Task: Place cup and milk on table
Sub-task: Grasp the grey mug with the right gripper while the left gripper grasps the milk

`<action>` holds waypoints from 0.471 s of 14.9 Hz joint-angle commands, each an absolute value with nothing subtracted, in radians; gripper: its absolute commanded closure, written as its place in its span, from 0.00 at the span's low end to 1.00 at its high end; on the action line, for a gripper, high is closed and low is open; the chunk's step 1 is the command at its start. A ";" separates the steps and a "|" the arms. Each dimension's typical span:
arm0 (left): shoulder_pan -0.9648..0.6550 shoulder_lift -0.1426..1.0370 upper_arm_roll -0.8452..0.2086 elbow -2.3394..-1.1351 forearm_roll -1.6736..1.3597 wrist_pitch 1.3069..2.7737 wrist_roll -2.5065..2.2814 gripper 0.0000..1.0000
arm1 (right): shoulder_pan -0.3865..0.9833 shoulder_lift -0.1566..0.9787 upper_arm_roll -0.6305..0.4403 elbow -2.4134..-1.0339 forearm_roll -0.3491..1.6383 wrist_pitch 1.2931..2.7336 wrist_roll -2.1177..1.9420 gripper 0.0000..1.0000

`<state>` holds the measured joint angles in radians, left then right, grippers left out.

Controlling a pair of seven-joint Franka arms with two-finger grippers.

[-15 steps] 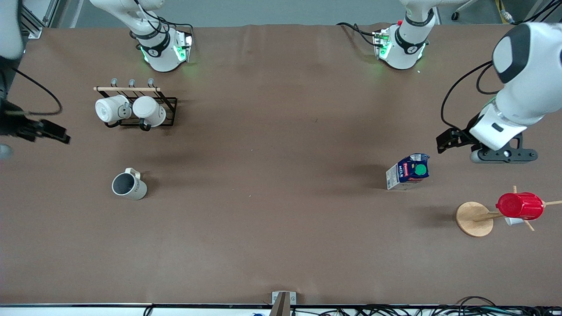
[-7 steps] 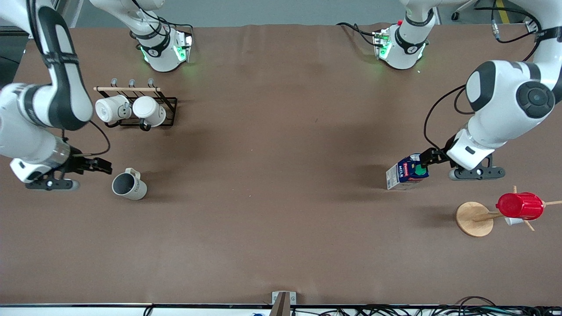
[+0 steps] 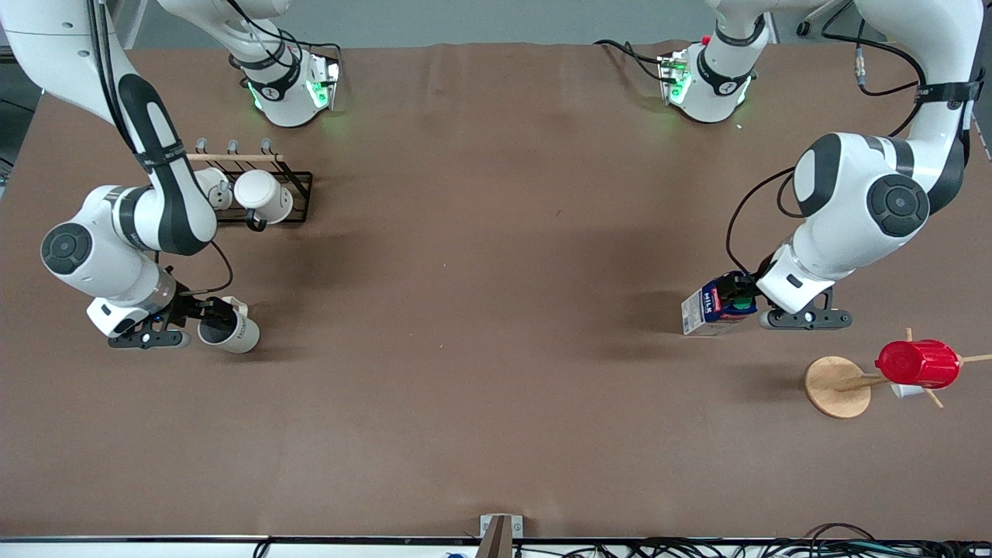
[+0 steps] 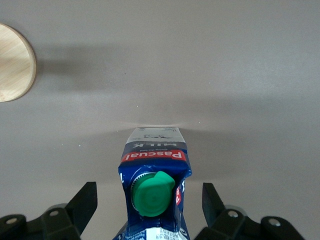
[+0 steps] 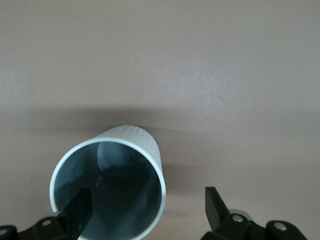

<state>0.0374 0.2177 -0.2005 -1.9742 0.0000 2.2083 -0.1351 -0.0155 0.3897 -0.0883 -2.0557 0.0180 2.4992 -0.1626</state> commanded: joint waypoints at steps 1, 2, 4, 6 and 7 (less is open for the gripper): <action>0.035 0.221 -0.202 -1.988 0.020 2.215 -0.149 0.22 | -0.021 0.409 -0.086 -2.075 0.003 2.572 -0.172 0.05; 0.037 0.225 -0.202 -1.988 0.020 2.215 -0.149 0.26 | -0.021 0.413 -0.086 -2.077 0.003 2.579 -0.170 0.11; 0.035 0.233 -0.202 -1.988 0.020 2.215 -0.149 0.35 | -0.023 0.413 -0.086 -2.077 0.005 2.577 -0.163 0.42; 0.035 0.236 -0.204 -1.988 0.020 2.215 -0.149 0.40 | -0.025 0.413 -0.086 -2.075 0.014 2.569 -0.157 0.82; 0.035 0.236 -0.206 -1.988 0.020 2.215 -0.149 0.43 | -0.025 0.411 -0.086 -2.074 0.017 2.565 -0.135 0.94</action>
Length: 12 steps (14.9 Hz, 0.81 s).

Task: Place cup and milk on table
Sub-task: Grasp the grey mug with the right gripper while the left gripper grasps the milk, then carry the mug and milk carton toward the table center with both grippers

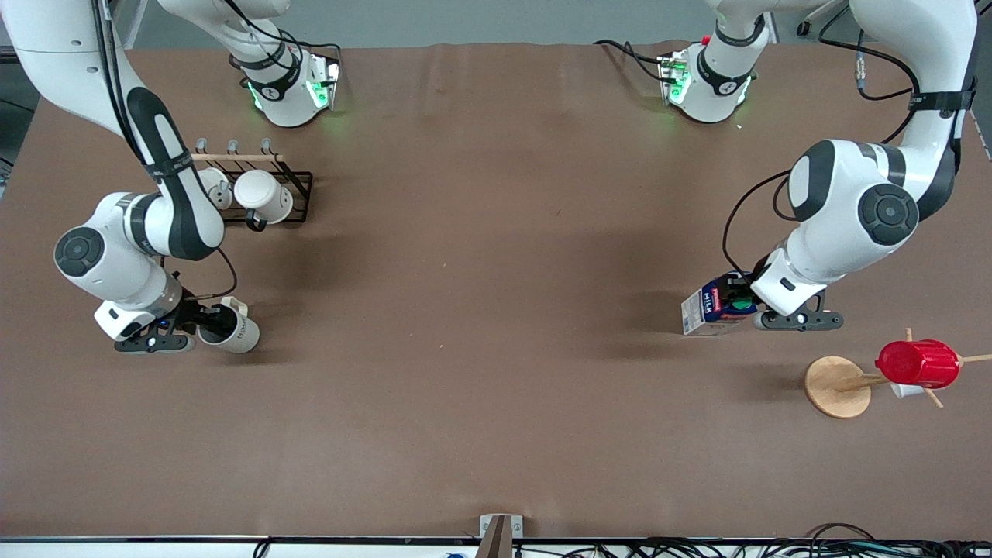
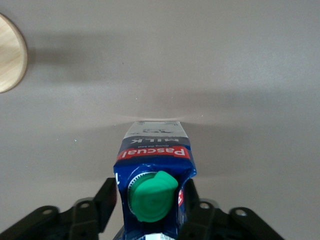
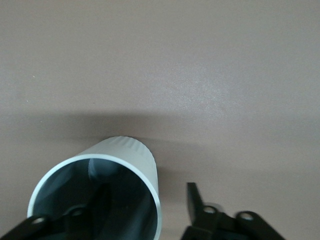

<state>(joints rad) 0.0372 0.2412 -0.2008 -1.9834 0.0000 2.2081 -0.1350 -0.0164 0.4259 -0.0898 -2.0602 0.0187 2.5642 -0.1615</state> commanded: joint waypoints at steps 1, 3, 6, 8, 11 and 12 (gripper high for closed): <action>0.037 0.236 -0.206 -1.987 0.020 2.215 -0.149 0.46 | -0.025 0.411 -0.086 -2.074 0.018 2.562 -0.121 1.00; 0.035 0.236 -0.206 -1.985 0.020 2.209 -0.150 0.53 | -0.021 0.410 -0.086 -2.065 0.017 2.550 -0.121 1.00; 0.037 0.235 -0.206 -1.983 0.020 2.206 -0.150 0.63 | -0.011 0.394 -0.077 -1.990 0.020 2.414 -0.112 1.00; 0.037 0.235 -0.206 -1.982 0.018 2.204 -0.150 0.67 | 0.000 0.391 -0.028 -1.836 0.020 2.221 -0.082 1.00; 0.037 0.230 -0.206 -1.977 0.020 2.192 -0.152 0.68 | 0.003 0.428 0.098 -1.617 0.018 2.050 0.110 1.00; 0.037 0.227 -0.206 -1.974 0.018 2.191 -0.152 0.68 | 0.005 0.449 0.138 -1.583 0.018 2.051 0.170 1.00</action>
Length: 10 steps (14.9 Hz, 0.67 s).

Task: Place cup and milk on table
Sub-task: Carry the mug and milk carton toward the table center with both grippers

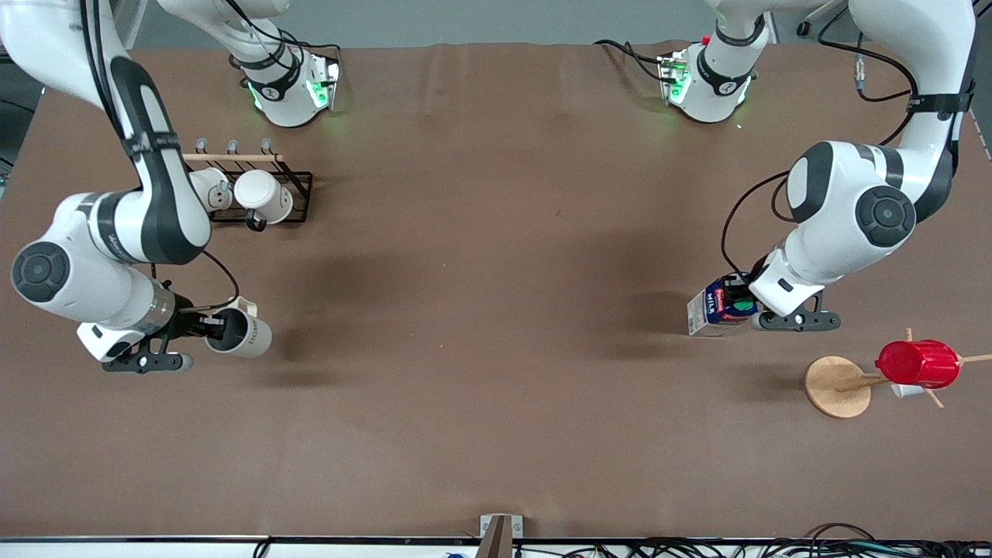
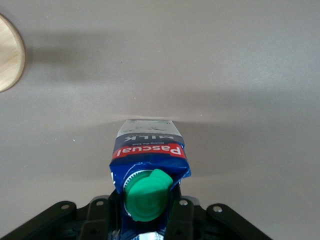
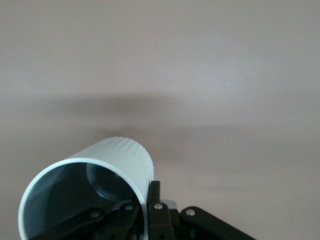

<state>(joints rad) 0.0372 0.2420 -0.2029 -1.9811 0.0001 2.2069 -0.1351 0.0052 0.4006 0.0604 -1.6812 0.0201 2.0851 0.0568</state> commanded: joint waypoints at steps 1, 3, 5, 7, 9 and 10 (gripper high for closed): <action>0.037 0.222 -0.207 -1.973 0.018 2.191 -0.153 0.68 | 0.017 0.459 0.168 -1.566 0.017 2.051 0.234 1.00; 0.040 0.219 -0.218 -1.956 0.018 2.174 -0.161 0.68 | 0.087 0.503 0.192 -1.501 0.011 2.049 0.371 1.00; 0.038 0.221 -0.235 -1.919 0.018 2.129 -0.185 0.68 | 0.194 0.582 0.190 -1.400 0.000 2.049 0.501 1.00; 0.037 0.225 -0.267 -1.884 0.018 2.092 -0.239 0.68 | 0.274 0.664 0.189 -1.306 -0.015 2.052 0.612 1.00; 0.034 0.227 -0.305 -1.875 0.018 2.092 -0.297 0.68 | 0.355 0.731 0.187 -1.249 -0.064 2.062 0.698 1.00; 0.034 0.235 -0.328 -1.861 0.018 2.092 -0.329 0.68 | 0.395 0.771 0.187 -1.215 -0.086 2.063 0.750 1.00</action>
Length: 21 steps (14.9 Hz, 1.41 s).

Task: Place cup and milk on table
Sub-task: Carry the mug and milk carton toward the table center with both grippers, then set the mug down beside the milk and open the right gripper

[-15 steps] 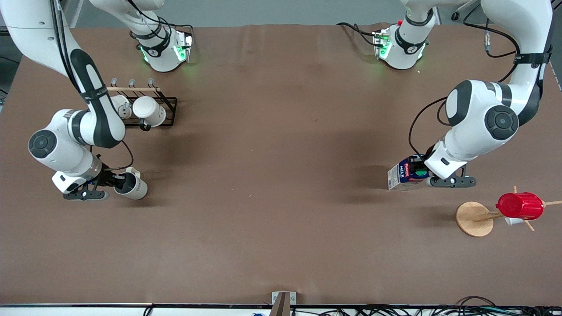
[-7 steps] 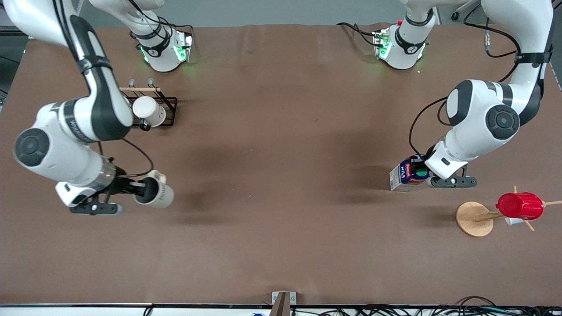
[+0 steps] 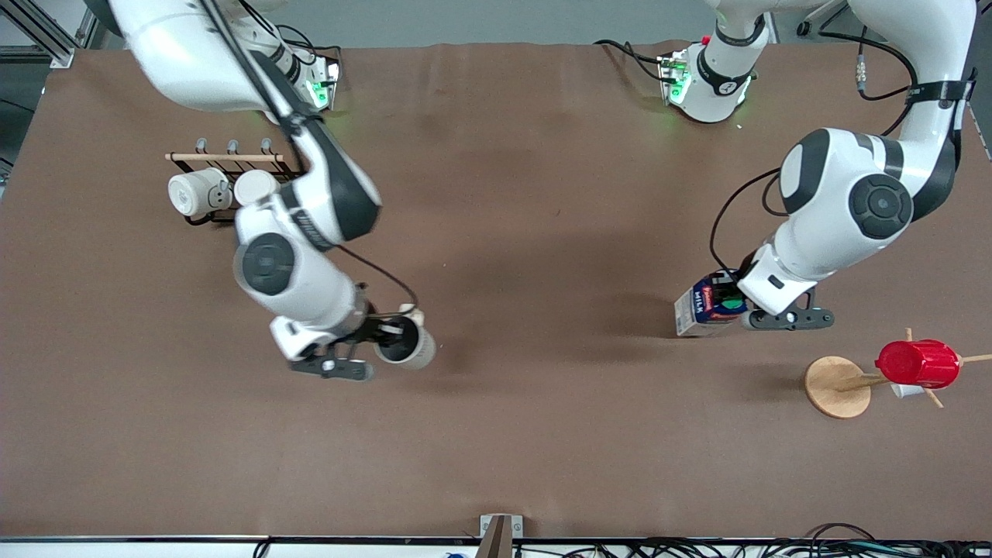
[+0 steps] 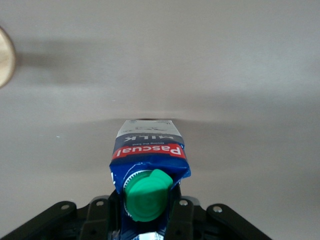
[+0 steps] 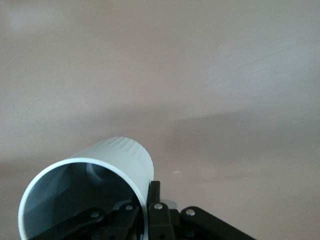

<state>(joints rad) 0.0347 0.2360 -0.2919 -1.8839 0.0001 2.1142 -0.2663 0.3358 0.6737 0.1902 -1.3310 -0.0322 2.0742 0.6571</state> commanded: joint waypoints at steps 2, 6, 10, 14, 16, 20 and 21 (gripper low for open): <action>0.022 0.245 -0.363 -1.833 0.018 2.092 -0.374 0.68 | 0.457 0.820 0.187 -1.187 -0.138 2.063 0.811 1.00; -0.101 0.343 -0.367 -1.720 0.020 2.091 -0.544 0.68 | 0.537 0.876 0.189 -1.207 -0.218 2.089 0.893 0.99; -0.202 0.451 -0.364 -1.600 0.023 2.091 -0.696 0.69 | 0.564 0.902 0.190 -1.213 -0.218 2.135 0.908 0.99; -0.264 0.526 -0.359 -1.519 0.023 2.091 -0.704 0.69 | 0.549 0.902 0.190 -1.215 -0.216 2.134 0.954 0.33; -0.290 0.554 -0.353 -1.493 0.026 2.092 -0.722 0.69 | 0.545 0.885 0.192 -1.213 -0.218 2.126 0.957 0.00; -0.339 0.606 -0.353 -1.442 0.103 2.092 -0.819 0.69 | 0.509 0.777 0.195 -1.229 -0.210 2.006 0.960 0.00; -0.341 0.610 -0.353 -1.431 0.106 2.092 -0.819 0.69 | 0.491 0.731 0.195 -1.233 -0.209 1.946 0.959 0.00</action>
